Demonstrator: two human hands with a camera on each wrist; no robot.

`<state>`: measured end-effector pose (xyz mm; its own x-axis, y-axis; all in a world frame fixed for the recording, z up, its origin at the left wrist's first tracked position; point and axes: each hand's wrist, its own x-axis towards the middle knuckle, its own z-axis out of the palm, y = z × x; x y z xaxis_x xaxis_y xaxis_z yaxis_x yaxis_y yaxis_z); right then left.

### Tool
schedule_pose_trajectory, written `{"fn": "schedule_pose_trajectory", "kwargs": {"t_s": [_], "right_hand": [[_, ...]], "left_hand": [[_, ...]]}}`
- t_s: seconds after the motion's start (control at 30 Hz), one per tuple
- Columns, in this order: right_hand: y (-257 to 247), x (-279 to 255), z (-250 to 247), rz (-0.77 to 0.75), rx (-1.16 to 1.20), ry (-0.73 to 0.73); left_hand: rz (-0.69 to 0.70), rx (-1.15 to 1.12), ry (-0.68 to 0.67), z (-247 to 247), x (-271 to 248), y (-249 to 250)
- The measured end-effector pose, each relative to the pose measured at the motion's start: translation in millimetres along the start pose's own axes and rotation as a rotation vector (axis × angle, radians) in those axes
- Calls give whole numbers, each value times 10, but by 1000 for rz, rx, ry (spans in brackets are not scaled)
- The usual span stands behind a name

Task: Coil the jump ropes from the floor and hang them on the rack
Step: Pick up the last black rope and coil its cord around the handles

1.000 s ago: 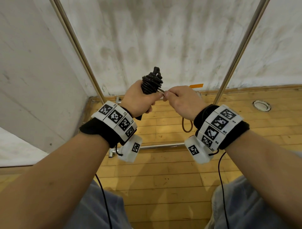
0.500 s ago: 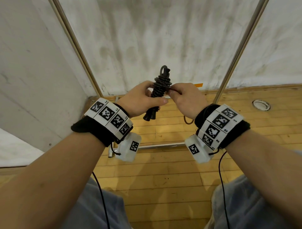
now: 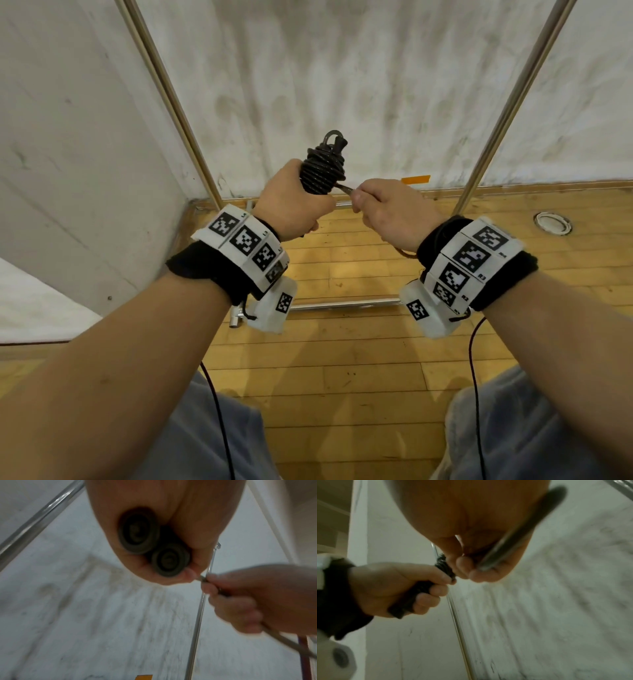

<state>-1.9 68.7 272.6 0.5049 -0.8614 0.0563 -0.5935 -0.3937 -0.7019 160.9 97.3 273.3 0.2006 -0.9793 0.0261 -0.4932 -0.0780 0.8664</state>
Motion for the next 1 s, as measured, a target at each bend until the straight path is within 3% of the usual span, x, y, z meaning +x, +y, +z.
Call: {"fn": "schedule_pose_trajectory", "kwargs": {"t_s": [0.13, 0.3, 0.43, 0.5, 0.63, 0.77, 0.93, 1.0], "right_hand": [[2, 28, 39, -74, -117, 94], [103, 49, 19, -49, -152, 215], [101, 34, 37, -73, -120, 312], [68, 13, 38, -98, -80, 318], [4, -9, 41, -141, -50, 308], [-2, 27, 24, -2, 123, 254], [63, 43, -71, 180, 464, -74], [64, 45, -55, 158, 387, -54]], "left_hand": [[32, 104, 35, 81, -13, -13], [-19, 30, -205, 52, -35, 31], [53, 16, -103, -4, -35, 68], [14, -98, -101, -33, -30, 76], [-32, -164, -194, -51, -65, 83], [70, -80, -118, -93, -83, 122], [130, -129, 53, -162, -29, 122], [102, -65, 96, -193, 39, 70]]}}
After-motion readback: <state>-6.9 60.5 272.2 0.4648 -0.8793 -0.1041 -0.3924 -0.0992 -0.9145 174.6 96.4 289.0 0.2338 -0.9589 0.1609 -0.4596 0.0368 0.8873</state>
